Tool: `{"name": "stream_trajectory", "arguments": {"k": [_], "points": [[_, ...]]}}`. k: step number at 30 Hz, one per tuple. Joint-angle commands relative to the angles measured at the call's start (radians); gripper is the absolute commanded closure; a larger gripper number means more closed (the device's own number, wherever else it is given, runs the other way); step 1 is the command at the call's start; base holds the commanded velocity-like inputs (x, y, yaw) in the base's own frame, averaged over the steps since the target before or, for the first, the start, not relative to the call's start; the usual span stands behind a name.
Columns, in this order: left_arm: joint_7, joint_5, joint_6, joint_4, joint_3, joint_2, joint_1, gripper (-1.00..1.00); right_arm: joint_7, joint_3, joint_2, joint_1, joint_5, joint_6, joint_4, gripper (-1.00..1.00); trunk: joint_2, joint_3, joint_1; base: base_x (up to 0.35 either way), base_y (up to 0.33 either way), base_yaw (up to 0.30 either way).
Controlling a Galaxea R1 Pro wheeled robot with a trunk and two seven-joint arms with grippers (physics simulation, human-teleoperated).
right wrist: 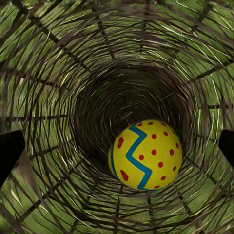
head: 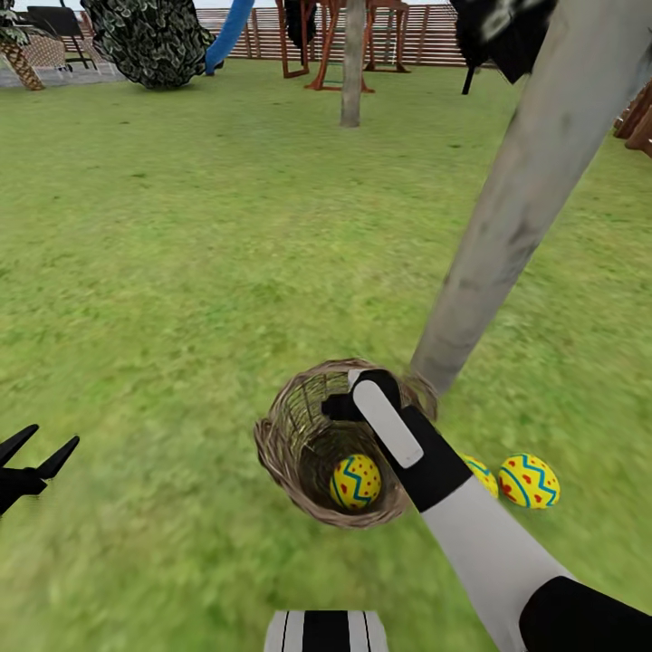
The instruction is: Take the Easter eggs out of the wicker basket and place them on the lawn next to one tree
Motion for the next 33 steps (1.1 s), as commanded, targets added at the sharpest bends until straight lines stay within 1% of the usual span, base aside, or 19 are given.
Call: {"name": "stream_trajectory", "arguments": {"k": [1,6,9,16,20,21,24,25,27,31,33], "points": [[-0.005,-0.002,0.011,0.001,0.001,0.000,-0.001,-1.00,-0.011,0.000,0.001,-0.001,-0.009,0.004,0.004,-1.00,0.000,-0.001,0.000,0.257,0.239,0.000],[-0.005,-0.002,0.009,0.000,0.000,-0.003,-0.001,-1.00,-0.012,-0.006,-0.003,0.010,-0.010,-0.011,0.008,-1.00,0.000,0.001,0.000,0.162,0.146,-0.058],[-0.005,-0.002,0.011,0.000,-0.001,-0.003,0.000,-1.00,-0.012,-0.006,-0.003,0.012,-0.010,-0.014,0.008,-1.00,0.000,0.004,0.000,0.013,0.190,-0.209],[-0.005,-0.002,0.014,0.001,0.000,-0.003,0.000,-1.00,-0.012,-0.008,-0.004,0.013,-0.010,-0.020,0.008,-1.00,0.000,0.012,0.000,0.001,0.311,-0.227],[-0.005,-0.002,0.011,0.001,0.000,-0.003,0.001,-1.00,-0.012,-0.025,-0.005,0.013,-0.010,-0.028,0.018,-1.00,0.000,0.017,0.000,0.000,0.181,-0.227],[-0.005,-0.002,0.010,0.001,0.001,-0.004,0.002,-1.00,-0.012,-0.034,-0.005,0.013,-0.010,-0.056,0.051,-1.00,0.000,0.017,0.000,0.000,0.035,-0.188],[-0.005,-0.002,0.009,0.001,0.001,-0.004,0.002,-1.00,-0.011,-0.039,-0.005,0.014,-0.011,-0.117,0.112,-1.00,0.000,0.018,0.000,0.000,0.015,-0.089],[-0.005,-0.002,0.009,0.001,0.001,-0.004,0.002,-1.00,-0.011,-0.040,-0.006,0.014,-0.011,-0.143,0.132,-1.00,-0.001,0.015,0.001,0.000,0.005,-0.027],[-0.005,-0.002,0.009,0.001,0.001,-0.004,0.003,-1.00,-0.011,-0.040,-0.006,0.015,-0.011,-0.163,0.144,-1.00,-0.001,0.007,0.002,0.000,0.002,-0.014],[-0.005,-0.002,0.009,0.001,0.005,-0.003,0.003,-1.00,-0.009,-0.040,-0.006,0.018,-0.010,-0.175,0.152,-1.00,-0.002,-0.009,0.003,0.000,0.001,-0.004],[-0.005,-0.002,0.009,0.001,0.006,-0.003,0.003,-1.00,-0.009,-0.041,-0.006,0.019,-0.010,-0.178,0.153,-1.00,-0.002,-0.009,0.003,0.000,0.000,0.000]]}}
